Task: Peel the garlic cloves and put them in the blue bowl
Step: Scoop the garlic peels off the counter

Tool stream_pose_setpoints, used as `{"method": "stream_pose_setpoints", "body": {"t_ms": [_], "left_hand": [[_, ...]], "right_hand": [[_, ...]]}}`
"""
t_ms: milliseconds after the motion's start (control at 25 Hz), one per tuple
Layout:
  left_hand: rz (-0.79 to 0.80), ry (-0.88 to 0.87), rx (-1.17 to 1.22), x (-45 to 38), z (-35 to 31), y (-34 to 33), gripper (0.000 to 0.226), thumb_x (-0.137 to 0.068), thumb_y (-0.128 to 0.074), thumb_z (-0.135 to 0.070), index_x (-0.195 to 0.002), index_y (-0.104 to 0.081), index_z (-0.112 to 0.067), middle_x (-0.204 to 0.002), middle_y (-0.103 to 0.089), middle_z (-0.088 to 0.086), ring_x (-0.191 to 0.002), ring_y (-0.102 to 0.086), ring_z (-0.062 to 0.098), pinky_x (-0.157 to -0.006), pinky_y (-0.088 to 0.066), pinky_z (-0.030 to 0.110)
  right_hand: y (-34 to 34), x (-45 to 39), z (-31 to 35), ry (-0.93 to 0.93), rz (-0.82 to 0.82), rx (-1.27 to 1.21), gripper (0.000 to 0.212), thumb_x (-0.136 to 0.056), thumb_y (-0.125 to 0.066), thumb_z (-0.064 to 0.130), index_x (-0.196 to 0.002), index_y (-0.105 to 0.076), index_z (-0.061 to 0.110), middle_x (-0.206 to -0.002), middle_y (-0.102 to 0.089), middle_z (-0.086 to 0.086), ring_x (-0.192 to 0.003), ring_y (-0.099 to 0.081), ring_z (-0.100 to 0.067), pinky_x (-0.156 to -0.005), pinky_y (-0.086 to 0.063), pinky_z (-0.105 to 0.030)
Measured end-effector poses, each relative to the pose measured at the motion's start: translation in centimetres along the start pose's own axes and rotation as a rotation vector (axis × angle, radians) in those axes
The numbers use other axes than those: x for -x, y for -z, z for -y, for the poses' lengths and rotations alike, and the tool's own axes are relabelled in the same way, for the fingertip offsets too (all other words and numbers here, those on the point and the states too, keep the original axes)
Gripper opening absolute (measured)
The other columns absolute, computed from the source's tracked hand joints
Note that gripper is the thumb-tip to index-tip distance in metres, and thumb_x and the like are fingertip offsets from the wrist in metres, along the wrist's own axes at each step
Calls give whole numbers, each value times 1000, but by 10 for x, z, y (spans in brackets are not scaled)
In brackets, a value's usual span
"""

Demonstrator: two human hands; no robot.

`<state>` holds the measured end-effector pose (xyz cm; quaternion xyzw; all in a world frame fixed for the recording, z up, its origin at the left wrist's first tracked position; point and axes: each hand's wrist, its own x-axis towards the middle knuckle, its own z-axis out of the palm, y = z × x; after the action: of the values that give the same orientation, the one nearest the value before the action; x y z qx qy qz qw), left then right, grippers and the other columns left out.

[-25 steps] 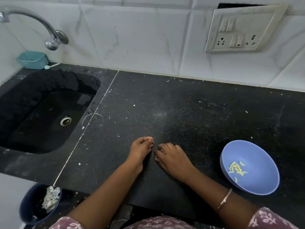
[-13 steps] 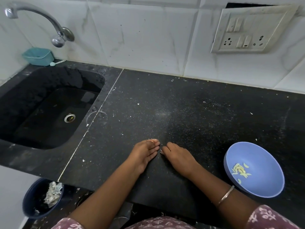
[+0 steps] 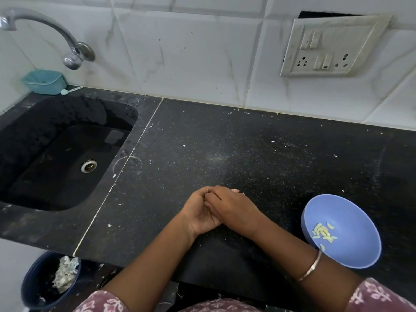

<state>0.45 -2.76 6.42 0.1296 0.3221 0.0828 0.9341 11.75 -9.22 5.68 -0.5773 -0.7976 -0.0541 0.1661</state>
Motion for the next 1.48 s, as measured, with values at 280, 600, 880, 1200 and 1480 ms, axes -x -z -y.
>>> {"method": "stream_pose_setpoints", "body": {"t_ms": [280, 600, 880, 1200, 1480], "left_hand": [[-158, -53, -15, -3, -2, 1, 23, -77, -46, -14, -82, -65, -2, -68, -63, 5, -57, -62, 17, -56, -53, 25], [-158, -86, 18, -6, 0, -4, 32, -90, -37, -10, -86, -68, 0, -75, -67, 11, -63, -67, 20, -58, -57, 27], [-187, -72, 79, -9, -5, 7, 35, -97, -35, -15, -90, -63, 4, -79, -70, 14, -70, -70, 23, -70, -58, 32], [-362, -178, 142, -3, -14, 19, 36, -98, -31, -15, -96, -61, 4, -94, -67, 18, -90, -62, 26, -93, -45, 34], [-378, -173, 156, -3, -8, 19, 36, -99, -31, -16, -99, -60, 4, -99, -65, 18, -100, -60, 27, -92, -45, 35]], "right_hand": [[8, -2, 1, -6, 61, 44, 28, -66, -74, 11, -91, -64, 18, -84, -64, 2, -60, -59, -18, -42, -43, -28], [27, -13, -3, -121, 177, -1, 37, -74, -70, 19, -107, -63, 32, -74, -63, 5, -64, -63, -16, -49, -43, -29], [31, -8, -24, -445, 208, -433, 30, -90, -52, 13, -110, -68, 28, -102, -68, 2, -93, -64, -16, -81, -50, -32], [-22, 30, -21, -482, 234, -92, 37, -94, -46, 40, -116, -66, 17, -120, -62, -3, -112, -56, -21, -92, -47, -29], [-20, 62, -18, -171, 196, -68, 35, -91, -42, 31, -101, -72, 16, -107, -69, 1, -99, -66, -14, -69, -57, -23]]}}
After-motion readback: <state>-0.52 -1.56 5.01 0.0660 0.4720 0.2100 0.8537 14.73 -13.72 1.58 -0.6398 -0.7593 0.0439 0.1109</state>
